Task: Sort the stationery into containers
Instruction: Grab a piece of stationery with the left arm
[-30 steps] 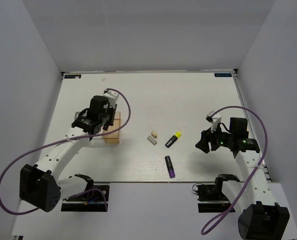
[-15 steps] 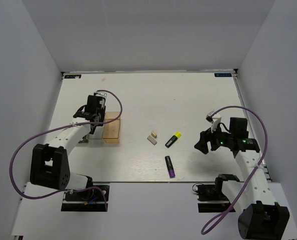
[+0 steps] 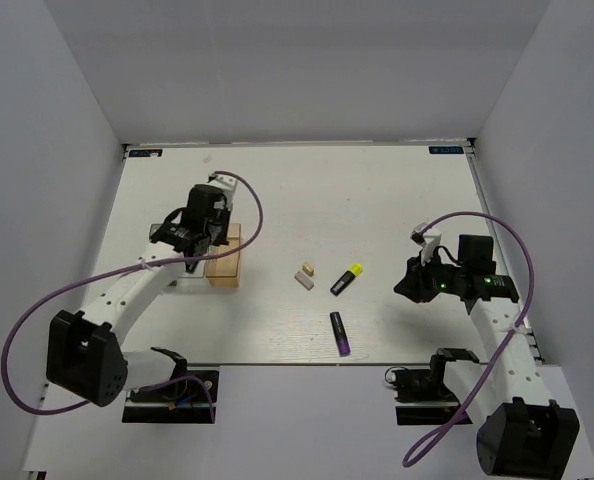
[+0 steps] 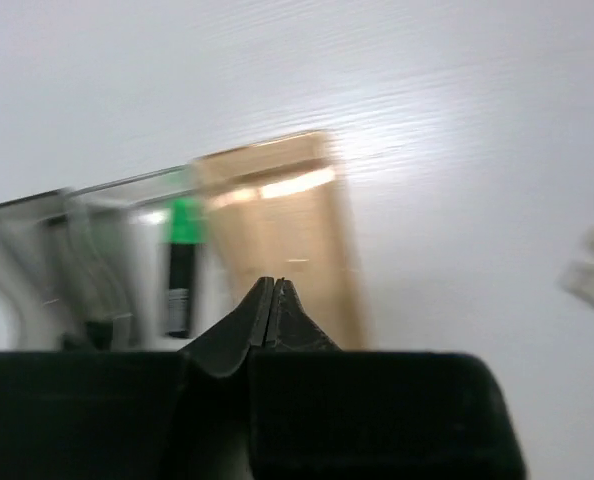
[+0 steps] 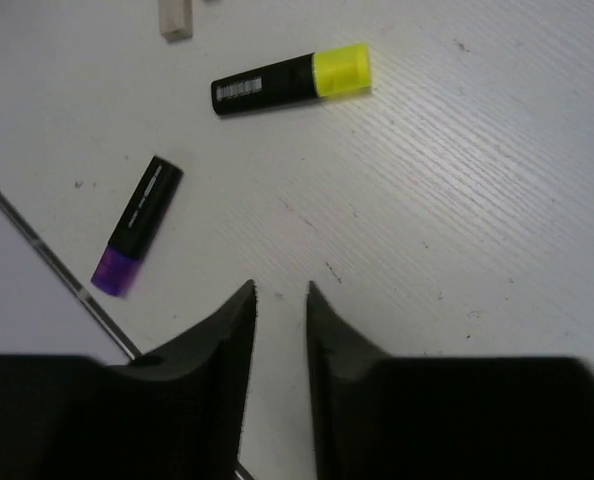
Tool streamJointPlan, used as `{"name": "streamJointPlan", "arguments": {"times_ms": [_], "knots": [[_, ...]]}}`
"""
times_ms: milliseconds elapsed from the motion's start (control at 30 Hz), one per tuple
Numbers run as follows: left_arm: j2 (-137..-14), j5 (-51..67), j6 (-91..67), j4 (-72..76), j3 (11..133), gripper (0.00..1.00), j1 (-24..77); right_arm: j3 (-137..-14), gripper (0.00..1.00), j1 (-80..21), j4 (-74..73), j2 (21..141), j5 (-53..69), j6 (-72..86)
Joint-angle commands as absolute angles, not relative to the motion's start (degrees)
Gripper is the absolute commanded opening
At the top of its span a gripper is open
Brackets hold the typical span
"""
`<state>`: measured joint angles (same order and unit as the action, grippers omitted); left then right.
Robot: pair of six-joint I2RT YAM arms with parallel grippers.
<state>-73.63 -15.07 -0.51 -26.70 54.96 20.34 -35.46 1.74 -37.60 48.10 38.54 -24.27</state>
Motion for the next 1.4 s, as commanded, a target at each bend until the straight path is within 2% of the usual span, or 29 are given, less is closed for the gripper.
{"name": "streamJointPlan", "arguments": {"times_ms": [0,33,67,100,133,167,200,333,400,533,767,900,1367], "knots": [[-71.44,-4.42,-7.88,-30.49,58.87,0.10,31.06,-38.57,0.35,0.88,-40.41,51.13,42.89,-24.70],[-72.06,-2.48,-9.82,-31.54,59.15,0.17,33.11,-39.11,0.44,0.10,-40.69,51.85,42.11,-24.70],[-72.85,-2.72,-11.93,-32.07,59.32,0.35,37.40,-39.72,0.48,0.09,-40.69,52.46,41.23,-24.18],[-75.38,-2.81,-13.87,-31.99,59.85,0.43,41.53,-40.42,0.56,-1.74,-39.74,54.47,38.61,-21.82],[-76.37,-4.64,-16.24,-32.25,60.29,0.51,43.66,-40.43,0.60,-1.84,-37.38,54.84,35.28,-20.93],[-79.07,-6.49,-17.48,-31.91,60.64,0.56,48.21,-40.60,0.61,-2.02,-36.31,55.63,33.68,-20.22],[-80.15,-11.55,-18.62,-32.08,61.34,0.56,51.99,-41.13,0.61,-2.80,-33.34,56.85,28.18,-17.08],[-85.51,-21.33,-34.75,-34.88,64.59,0.57,59.83,-44.73,0.61,-2.55,-31.65,61.51,22.86,-11.26],[-88.59,-21.62,-43.44,-35.94,65.56,0.57,60.64,-44.47,0.60,-2.55,-30.25,61.79,19.88,-7.65],[-92.02,-21.53,-51.06,-33.76,65.74,0.59,64.42,-42.10,0.58,-2.20,-27.34,59.42,12.32,-3.43],[-101.93,-20.13,-57.56,-35.60,73.90,0.62,67.59,-42.62,0.58,-2.20,-28.21,59.50,13.98,-1.41],[-104.50,-18.54,-60.03,-32.61,75.14,0.63,69.08,-42.63,0.58,-2.02,-28.74,59.68,12.83,-1.49],[-111.18,-21.18,-66.53,-40.78,79.80,0.63,72.77,-42.10,0.59,-1.41,-28.57,57.57,12.31,-1.67]]}}
